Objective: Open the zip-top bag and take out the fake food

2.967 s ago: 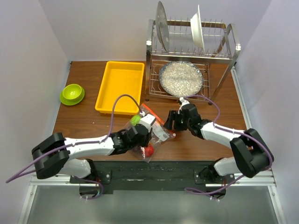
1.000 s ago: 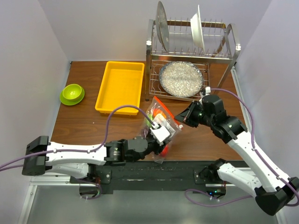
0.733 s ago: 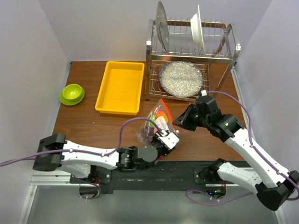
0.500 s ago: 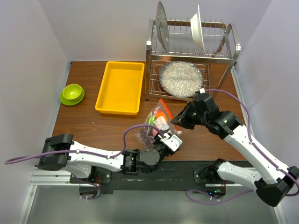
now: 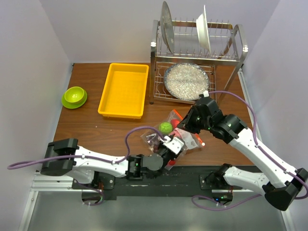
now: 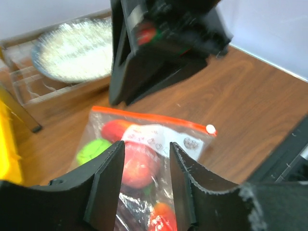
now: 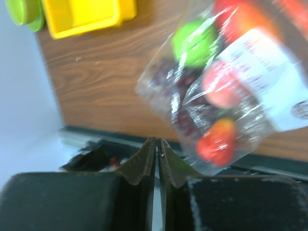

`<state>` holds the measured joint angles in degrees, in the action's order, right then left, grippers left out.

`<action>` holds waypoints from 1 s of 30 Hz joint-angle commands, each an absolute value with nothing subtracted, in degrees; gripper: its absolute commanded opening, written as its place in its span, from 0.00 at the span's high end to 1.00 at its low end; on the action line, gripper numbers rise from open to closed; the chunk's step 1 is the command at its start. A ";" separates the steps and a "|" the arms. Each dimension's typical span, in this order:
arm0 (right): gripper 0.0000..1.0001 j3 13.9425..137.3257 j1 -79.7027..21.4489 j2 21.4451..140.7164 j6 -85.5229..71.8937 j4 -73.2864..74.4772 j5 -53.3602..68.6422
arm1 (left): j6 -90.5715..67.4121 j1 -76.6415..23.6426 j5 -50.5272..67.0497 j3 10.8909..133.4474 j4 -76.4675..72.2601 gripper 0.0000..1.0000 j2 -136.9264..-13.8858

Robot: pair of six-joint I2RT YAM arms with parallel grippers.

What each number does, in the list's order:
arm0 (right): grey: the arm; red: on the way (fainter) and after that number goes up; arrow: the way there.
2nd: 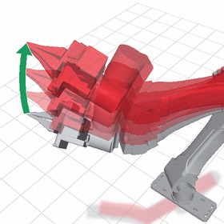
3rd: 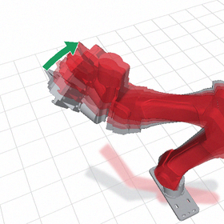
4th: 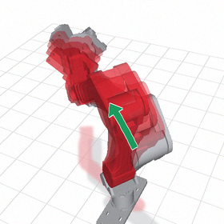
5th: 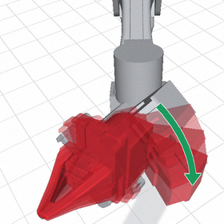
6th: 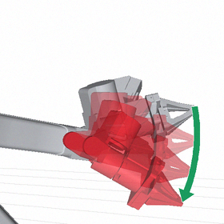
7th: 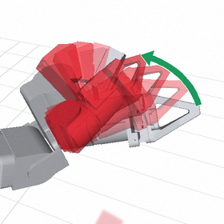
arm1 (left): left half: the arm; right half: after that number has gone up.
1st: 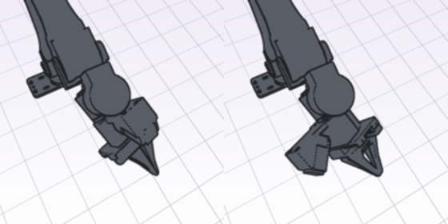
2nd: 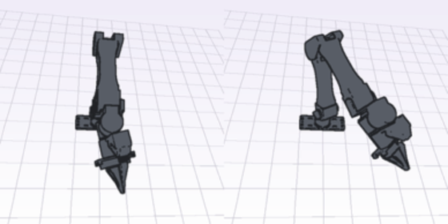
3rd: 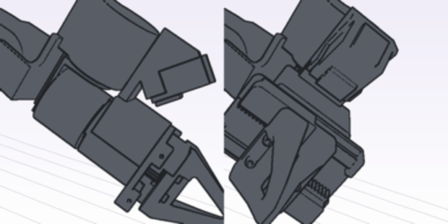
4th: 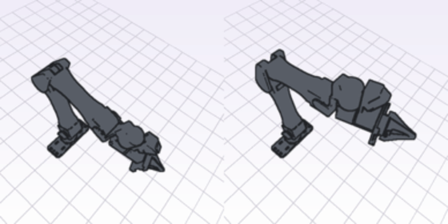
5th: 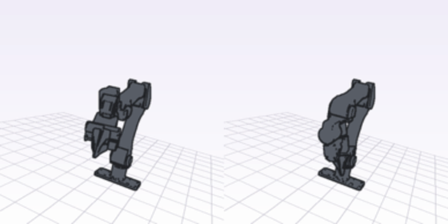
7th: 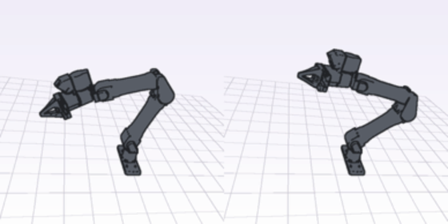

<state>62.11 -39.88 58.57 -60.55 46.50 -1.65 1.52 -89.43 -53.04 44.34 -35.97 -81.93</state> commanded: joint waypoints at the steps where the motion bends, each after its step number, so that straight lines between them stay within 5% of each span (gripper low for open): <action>1: 0.72 59.01 -36.66 57.67 -48.11 46.42 -8.88 | -18.08 -85.26 -42.24 39.83 -28.92 0.54 -76.12; 3: 0.54 55.13 -30.70 56.78 -45.54 40.71 -5.21 | -22.82 -83.59 -38.51 38.76 -28.91 0.58 -76.46; 6: 0.42 49.32 -22.87 58.09 -41.14 34.12 -2.29 | -26.53 -82.01 -30.87 38.41 -29.70 0.62 -78.65; 14: 0.41 39.47 -19.86 65.74 -35.86 19.18 4.03 | -39.36 -77.17 -28.03 39.55 -15.05 0.79 -84.02; 30: 0.41 22.25 -23.63 51.17 -44.63 16.08 7.56 | -33.67 -63.55 -29.09 42.87 -9.31 0.81 -91.49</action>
<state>25.65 -20.88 55.94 -39.79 17.80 5.69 -37.82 -66.43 -27.66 39.33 -9.37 -88.86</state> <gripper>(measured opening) 0.589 0.196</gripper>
